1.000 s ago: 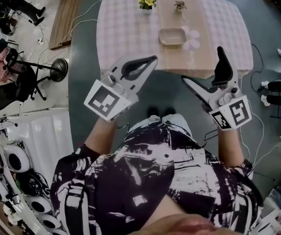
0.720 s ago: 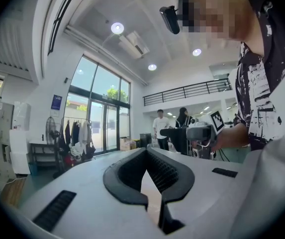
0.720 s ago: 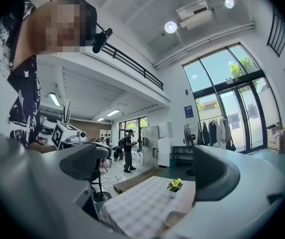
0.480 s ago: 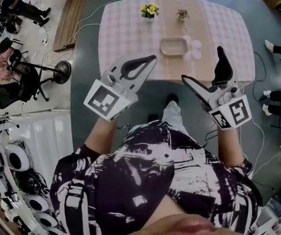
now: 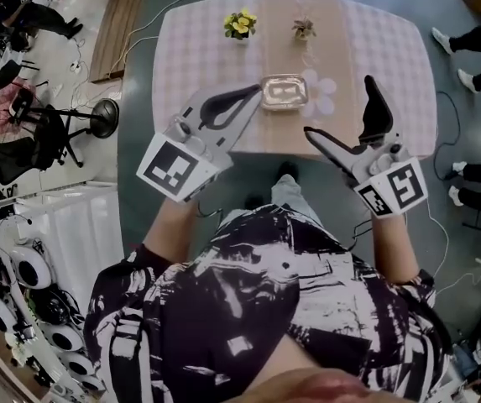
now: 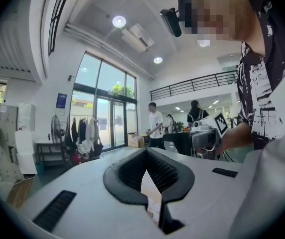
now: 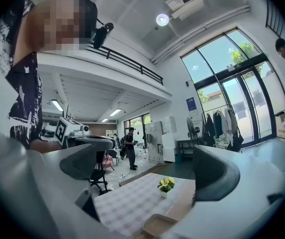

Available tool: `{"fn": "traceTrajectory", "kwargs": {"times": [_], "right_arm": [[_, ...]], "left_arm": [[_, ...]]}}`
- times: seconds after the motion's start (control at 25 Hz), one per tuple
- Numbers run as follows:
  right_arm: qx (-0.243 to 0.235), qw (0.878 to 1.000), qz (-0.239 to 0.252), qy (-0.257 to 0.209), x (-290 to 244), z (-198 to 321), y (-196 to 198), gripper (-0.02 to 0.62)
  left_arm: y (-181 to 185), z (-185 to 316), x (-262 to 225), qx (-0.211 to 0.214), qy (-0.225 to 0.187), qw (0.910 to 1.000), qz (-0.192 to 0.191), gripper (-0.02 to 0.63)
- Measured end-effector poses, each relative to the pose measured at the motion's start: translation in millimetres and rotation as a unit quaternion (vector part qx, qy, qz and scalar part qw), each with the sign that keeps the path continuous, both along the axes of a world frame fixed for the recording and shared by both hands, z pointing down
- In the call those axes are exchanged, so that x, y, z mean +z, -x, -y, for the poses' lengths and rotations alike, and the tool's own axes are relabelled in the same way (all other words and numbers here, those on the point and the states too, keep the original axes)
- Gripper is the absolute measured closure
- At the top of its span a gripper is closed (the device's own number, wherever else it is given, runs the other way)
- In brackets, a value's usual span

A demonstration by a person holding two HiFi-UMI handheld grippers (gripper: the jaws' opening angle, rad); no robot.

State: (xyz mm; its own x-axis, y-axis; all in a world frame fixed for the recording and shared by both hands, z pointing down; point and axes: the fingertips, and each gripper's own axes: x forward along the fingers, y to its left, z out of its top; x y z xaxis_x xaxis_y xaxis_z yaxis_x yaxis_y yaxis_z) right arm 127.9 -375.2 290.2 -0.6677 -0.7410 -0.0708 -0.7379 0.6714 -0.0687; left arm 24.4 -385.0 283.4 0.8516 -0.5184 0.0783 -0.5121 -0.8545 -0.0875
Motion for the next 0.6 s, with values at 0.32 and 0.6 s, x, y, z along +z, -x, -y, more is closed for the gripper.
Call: {"fn": "traceTrajectory", "kwargs": {"times": [0.32,0.6], "right_arm": [[-0.029,0.999,-0.003,0.030,36,78,-21,0.020],[-0.031,0.997,-0.020,0.062,83,116,-10,0.021]], "left_arm": [[4,58,35,-0.062,0.028,0.9973,0.029,0.606],[25,94,76,-0.081,0.058,0.9947,0.026,0.606]]}}
